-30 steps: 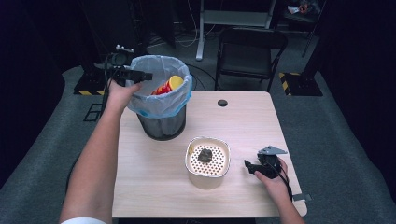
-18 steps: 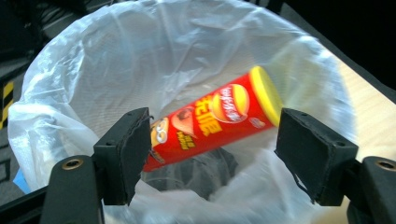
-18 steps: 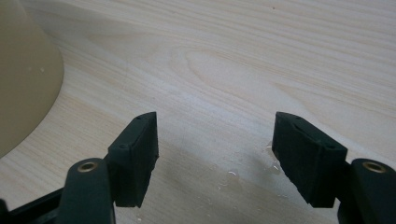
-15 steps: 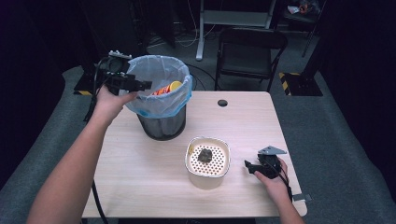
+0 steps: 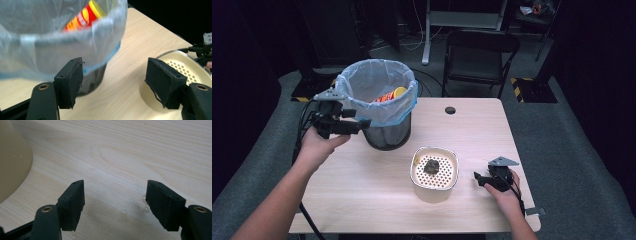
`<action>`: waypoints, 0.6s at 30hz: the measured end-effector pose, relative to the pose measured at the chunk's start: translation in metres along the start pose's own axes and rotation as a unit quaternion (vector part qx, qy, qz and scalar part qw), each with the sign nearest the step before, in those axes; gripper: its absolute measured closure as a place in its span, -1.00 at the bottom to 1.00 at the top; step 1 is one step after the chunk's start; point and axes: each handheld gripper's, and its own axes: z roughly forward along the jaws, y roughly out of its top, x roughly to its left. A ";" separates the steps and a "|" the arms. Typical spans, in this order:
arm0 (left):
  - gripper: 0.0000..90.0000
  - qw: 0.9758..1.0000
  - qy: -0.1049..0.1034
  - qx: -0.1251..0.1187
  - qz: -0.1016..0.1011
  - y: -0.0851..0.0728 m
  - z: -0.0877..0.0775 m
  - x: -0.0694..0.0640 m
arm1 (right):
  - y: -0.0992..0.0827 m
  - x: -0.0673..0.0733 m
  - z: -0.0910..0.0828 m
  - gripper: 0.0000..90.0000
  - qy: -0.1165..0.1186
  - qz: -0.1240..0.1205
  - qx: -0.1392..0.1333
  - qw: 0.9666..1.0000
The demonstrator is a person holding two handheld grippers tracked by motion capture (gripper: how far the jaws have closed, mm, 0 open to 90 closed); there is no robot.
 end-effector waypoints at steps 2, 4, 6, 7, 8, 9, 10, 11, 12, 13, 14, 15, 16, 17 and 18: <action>-0.34 1.000 0.002 0.000 -0.008 -0.014 0.001 0.001 | 0.000 0.000 0.001 -0.31 0.001 0.000 0.000 1.000; -0.34 1.000 0.006 -0.002 -0.013 -0.029 0.002 0.003 | 0.000 0.000 0.001 -0.31 0.001 -0.003 0.001 1.000; -0.33 1.000 0.007 -0.003 -0.022 -0.044 0.004 0.006 | 0.000 0.001 0.001 -0.31 -0.001 -0.001 0.001 1.000; -0.33 1.000 0.010 -0.002 -0.024 -0.051 0.006 0.007 | 0.000 0.001 0.000 -0.31 -0.001 -0.001 -0.001 1.000; -0.33 1.000 0.014 -0.002 -0.028 -0.058 0.007 0.009 | 0.000 0.001 0.000 -0.31 -0.001 -0.001 -0.001 1.000; -0.32 0.999 0.016 -0.005 -0.033 -0.065 0.008 0.009 | 0.000 0.001 0.000 -0.31 -0.002 0.000 0.000 1.000; -0.31 0.999 0.018 -0.007 -0.035 -0.072 0.009 0.011 | 0.000 0.001 0.000 -0.31 -0.002 0.000 0.000 1.000; -0.30 0.999 0.022 -0.011 -0.039 -0.079 0.010 0.011 | 0.000 0.001 0.001 -0.31 -0.003 0.000 0.000 1.000; -0.30 0.999 0.024 -0.014 -0.038 -0.085 0.011 0.012 | 0.000 0.001 0.001 -0.31 -0.003 -0.001 0.000 1.000; -0.29 0.999 0.027 -0.020 -0.041 -0.092 0.012 0.012 | -0.001 0.001 0.001 -0.31 -0.003 -0.002 0.002 1.000; -0.29 0.999 0.030 -0.021 -0.039 -0.098 0.013 0.012 | 0.000 0.001 0.001 -0.31 -0.002 -0.004 0.006 1.000; -0.29 0.999 0.032 -0.022 -0.037 -0.105 0.014 0.013 | -0.001 0.002 0.001 -0.31 -0.001 -0.004 0.006 1.000; -0.29 0.998 0.036 -0.027 -0.038 -0.111 0.016 0.013 | -0.001 0.001 0.001 -0.31 -0.005 -0.008 0.001 1.000; -0.29 0.998 0.036 -0.028 -0.039 -0.118 0.017 0.014 | -0.001 0.002 0.001 -0.31 -0.004 -0.003 0.003 1.000; -0.29 0.998 0.036 -0.031 -0.039 -0.124 0.018 0.015 | -0.001 0.002 0.001 -0.31 -0.003 -0.002 0.003 1.000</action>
